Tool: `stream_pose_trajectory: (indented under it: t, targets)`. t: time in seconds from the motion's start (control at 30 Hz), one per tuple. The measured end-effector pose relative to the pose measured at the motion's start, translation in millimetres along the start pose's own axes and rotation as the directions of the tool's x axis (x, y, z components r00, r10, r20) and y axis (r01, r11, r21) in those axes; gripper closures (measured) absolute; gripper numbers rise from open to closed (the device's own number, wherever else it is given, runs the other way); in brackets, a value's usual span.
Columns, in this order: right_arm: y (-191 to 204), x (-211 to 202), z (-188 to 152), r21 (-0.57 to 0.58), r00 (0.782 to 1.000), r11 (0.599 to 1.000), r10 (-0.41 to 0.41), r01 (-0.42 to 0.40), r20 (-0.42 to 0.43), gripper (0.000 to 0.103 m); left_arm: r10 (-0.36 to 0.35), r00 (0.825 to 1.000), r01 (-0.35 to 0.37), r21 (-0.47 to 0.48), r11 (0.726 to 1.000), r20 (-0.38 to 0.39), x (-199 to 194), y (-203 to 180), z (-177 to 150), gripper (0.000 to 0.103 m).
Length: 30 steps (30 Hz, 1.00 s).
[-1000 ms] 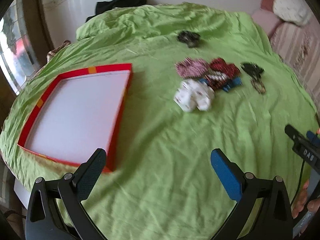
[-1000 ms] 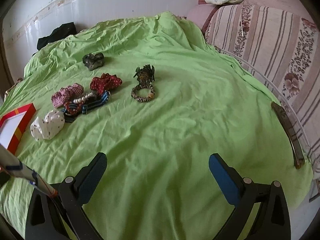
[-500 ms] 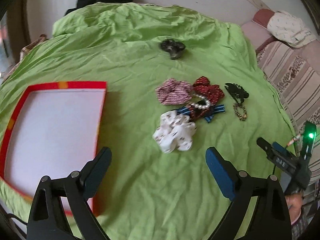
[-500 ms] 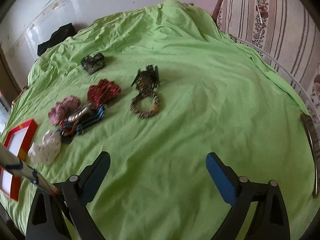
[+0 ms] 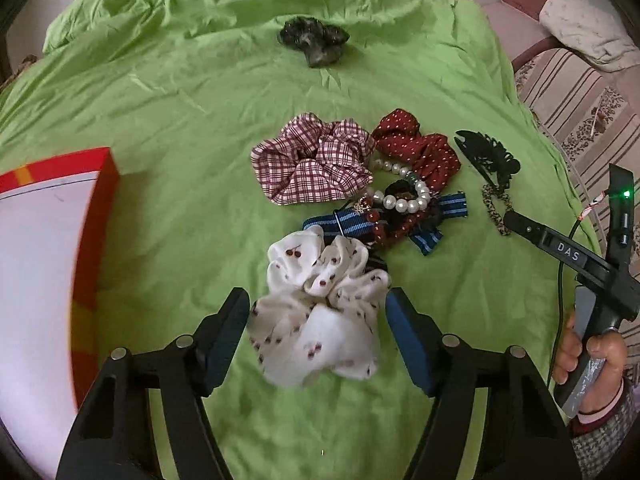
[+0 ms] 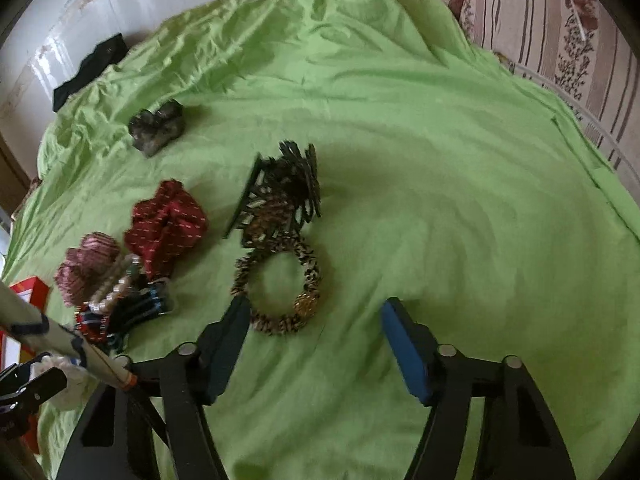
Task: Organize jewelry
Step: 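Grasp the white cherry scrunchie with the left tool while the right tool grasps the leopard hair tie, then carry both items into the red-rimmed box and open both tools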
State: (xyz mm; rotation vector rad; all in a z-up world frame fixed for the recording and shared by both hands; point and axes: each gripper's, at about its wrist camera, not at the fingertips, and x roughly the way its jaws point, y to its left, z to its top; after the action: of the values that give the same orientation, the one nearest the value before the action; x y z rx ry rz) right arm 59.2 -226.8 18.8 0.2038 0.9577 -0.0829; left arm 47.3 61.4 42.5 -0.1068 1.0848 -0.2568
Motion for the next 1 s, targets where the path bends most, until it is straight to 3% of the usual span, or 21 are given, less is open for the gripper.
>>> stream_pose_trajectory:
  t: [0.07,0.13,0.17,0.3,0.5,0.63,0.8,1.0]
  targets:
    - [-1.9,4.4,0.2,0.004,1.0,1.0,-0.008,0.008,-0.008,0.052,-0.008,1.0,0.007,-0.007,1.0,-0.017,8.0,-0.7,-1.2,0.037]
    - [-3.4,3.8,-0.6,0.002,1.0,1.0,0.002,-0.002,-0.015,0.086,-0.003,0.999,0.003,-0.003,1.0,-0.042,13.8,-3.3,-3.9,0.082]
    - [-3.9,1.3,-1.0,0.007,0.999,1.0,0.028,-0.027,-0.023,0.089,0.0,0.999,0.0,-0.003,1.0,-0.05,13.9,-4.6,-5.6,0.082]
    - [-3.4,-24.2,-6.8,0.025,0.997,0.997,0.079,-0.078,-0.012,0.089,-0.024,1.0,0.025,-0.031,0.999,0.001,-15.1,-5.1,-12.3,0.084]
    - [19.3,-74.2,-21.3,-0.023,0.992,0.992,0.122,-0.121,0.021,0.089,-0.076,0.991,0.082,-0.055,0.995,0.115,-98.8,6.1,-28.6,0.084]
    - [41.6,-105.2,-30.9,-0.061,0.987,0.986,0.156,-0.154,0.033,0.089,-0.062,0.982,0.079,-0.088,0.993,0.18,-149.9,29.6,-41.6,0.084]
    - [83.8,-137.3,-46.2,-0.111,0.973,0.968,0.228,-0.224,0.024,0.089,0.087,0.967,-0.054,-0.14,0.989,0.239,-198.9,77.3,-67.2,0.084]
    - [154.8,-156.7,-68.1,-0.194,0.939,0.919,0.341,-0.343,-0.045,0.089,0.26,0.949,-0.213,-0.246,0.946,0.177,-207.6,153.5,-97.0,0.083]
